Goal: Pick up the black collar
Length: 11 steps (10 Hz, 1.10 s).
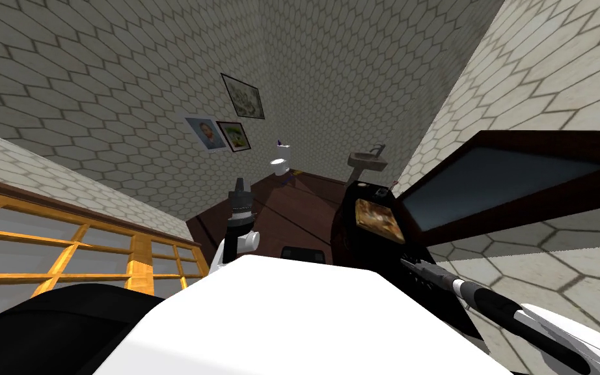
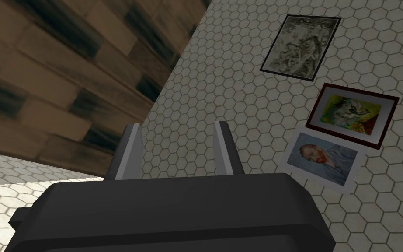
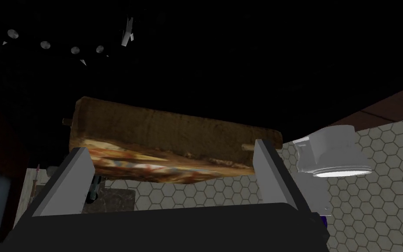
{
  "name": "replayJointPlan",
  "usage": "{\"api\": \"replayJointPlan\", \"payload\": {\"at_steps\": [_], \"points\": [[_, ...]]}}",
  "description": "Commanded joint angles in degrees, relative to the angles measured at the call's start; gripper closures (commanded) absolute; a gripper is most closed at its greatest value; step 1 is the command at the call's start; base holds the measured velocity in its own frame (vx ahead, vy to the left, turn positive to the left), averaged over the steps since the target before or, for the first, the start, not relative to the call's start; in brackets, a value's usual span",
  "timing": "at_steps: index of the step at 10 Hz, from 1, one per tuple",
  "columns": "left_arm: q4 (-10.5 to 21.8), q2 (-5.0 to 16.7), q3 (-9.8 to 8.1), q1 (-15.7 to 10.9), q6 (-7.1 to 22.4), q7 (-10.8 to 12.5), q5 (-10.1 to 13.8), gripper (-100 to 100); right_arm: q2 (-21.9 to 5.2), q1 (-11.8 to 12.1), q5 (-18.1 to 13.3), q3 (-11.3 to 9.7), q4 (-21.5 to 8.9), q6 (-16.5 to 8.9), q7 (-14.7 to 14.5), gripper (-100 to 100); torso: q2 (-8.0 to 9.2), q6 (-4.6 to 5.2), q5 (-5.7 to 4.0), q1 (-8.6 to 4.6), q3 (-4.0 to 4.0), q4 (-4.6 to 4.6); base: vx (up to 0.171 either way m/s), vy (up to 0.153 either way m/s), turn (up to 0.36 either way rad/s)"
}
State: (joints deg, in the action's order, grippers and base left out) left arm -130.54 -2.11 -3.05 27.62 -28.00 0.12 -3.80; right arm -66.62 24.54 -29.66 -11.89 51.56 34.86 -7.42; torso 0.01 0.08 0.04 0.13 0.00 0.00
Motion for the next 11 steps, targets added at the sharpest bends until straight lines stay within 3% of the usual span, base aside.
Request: {"api": "replayJointPlan", "payload": {"at_steps": [1,6,7,9,10,11], "points": [[0.0,0.0,0.0,0.0,0.0,0.0,0.0,0,-1.3,-0.51,-0.45,-2.06,-2.86,0.35,-0.46,-100,0.0,0.0,0.0,0.0,0.0,0.0,0.026,0.024,0.176],[0.0,0.0,0.0,0.0,0.0,0.0,0.0,0,-2.09,-1.49,-0.93,-5.21,-8.68,2.1,-2.32,-100,0.04,-0.03,-0.01,-0.02,0.02,0.01,0.024,0.013,0.121],[0.0,0.0,0.0,0.0,0.0,0.0,0.0,0,-2.22,-1.95,-1.1,-6.79,-11.22,2.97,-3.22,-100,0.05,0.01,-0.01,-0.05,0.03,0.01,0.02,0.006,0.16],[0.0,0.0,0.0,0.0,0.0,0.0,0.0,0,-2.22,-1.95,-1.1,-6.79,-11.22,2.97,-3.22,-100,0.07,0.01,-0.02,-0.06,0.04,0.02,0.011,0.0,0.036],[0.0,0.0,-0.01,0.0,0.0,0.0,0.0,0,-2.2,-2.39,-1.23,-8.34,-13.3,3.81,-4.1,-100,0.11,0.02,-0.02,-0.07,0.06,0.03,0.009,0.005,0.133],[0.0,0.0,0.0,0.0,0.0,0.0,0.0,0,-2.2,-2.39,-1.23,-8.34,-13.59,3.81,-4.1,-100,0.1,-0.02,-0.02,-0.06,0.06,0.03,0.01,-0.001,0.097]]}}
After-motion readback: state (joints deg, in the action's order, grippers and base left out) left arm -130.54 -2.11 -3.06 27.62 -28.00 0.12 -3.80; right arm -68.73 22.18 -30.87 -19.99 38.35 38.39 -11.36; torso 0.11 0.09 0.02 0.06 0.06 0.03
